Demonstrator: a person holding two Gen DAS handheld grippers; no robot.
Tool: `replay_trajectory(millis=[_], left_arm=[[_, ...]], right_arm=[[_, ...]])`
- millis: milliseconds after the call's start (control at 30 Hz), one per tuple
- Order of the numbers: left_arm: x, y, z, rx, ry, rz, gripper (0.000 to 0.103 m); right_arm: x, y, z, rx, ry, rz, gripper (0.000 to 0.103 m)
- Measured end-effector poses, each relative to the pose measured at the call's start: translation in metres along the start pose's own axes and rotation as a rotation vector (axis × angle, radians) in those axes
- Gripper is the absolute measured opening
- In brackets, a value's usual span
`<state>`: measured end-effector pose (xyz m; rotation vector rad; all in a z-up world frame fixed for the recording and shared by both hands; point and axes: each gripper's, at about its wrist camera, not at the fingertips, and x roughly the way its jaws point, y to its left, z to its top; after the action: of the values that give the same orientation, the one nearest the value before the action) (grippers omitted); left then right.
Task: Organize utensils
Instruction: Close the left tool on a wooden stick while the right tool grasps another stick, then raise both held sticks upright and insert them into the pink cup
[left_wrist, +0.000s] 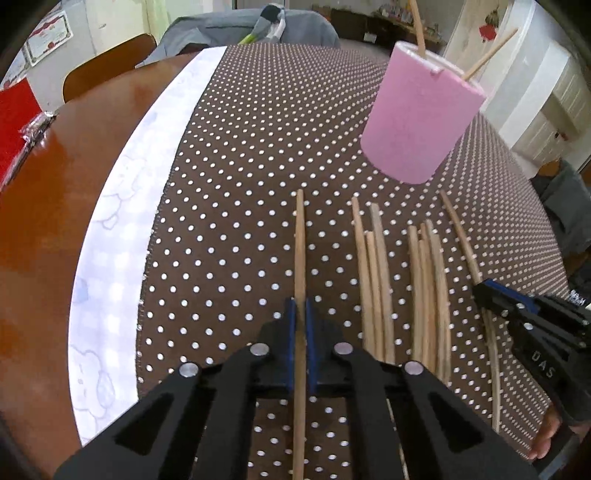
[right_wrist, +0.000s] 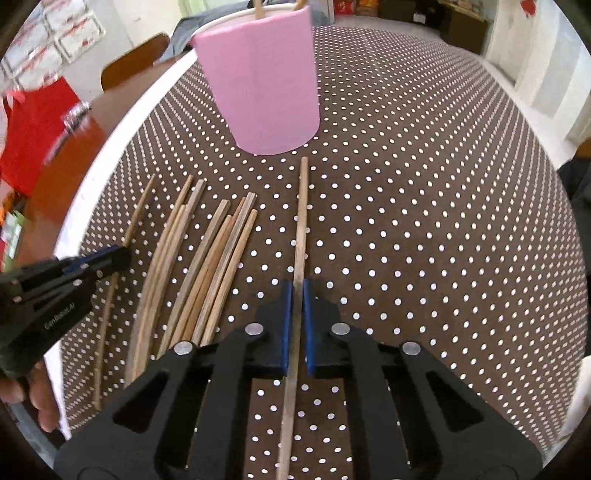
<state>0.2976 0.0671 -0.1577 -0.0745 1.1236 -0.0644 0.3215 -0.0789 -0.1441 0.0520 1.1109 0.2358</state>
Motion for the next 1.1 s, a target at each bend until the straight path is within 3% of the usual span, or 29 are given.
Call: replay_trajectory(millis=[433,533,733,900,1100], left_arm=[[-0.074,-0.027,-0.010,0.043,-0.250,-0.147,0.006],[-0.090,-0.033,-0.016,0.054,-0.317,-0.178,0.006],[-0.128,-0.041,-0.015,0.062,-0.533,-0.226,0.006],[-0.148,-0.044,-0.004,0.037,-0.691,-0.269,0.006],[-0.157,-0.043,0.019,-0.027,-0.849,-0.290,0.006]], right_arm=[[-0.059,-0.050,-0.039,0.058,-0.173,0.148,0.006],[-0.079,-0.055,-0.046,0.068,-0.237,0.195,0.006],[-0.119,-0.049,-0.047,0.048,-0.430,0.228,0.006],[-0.149,-0.034,-0.033,0.021,-0.589,0.228,0.006],[-0.177,-0.031,-0.016,-0.007,-0.707,0.229,0.006]])
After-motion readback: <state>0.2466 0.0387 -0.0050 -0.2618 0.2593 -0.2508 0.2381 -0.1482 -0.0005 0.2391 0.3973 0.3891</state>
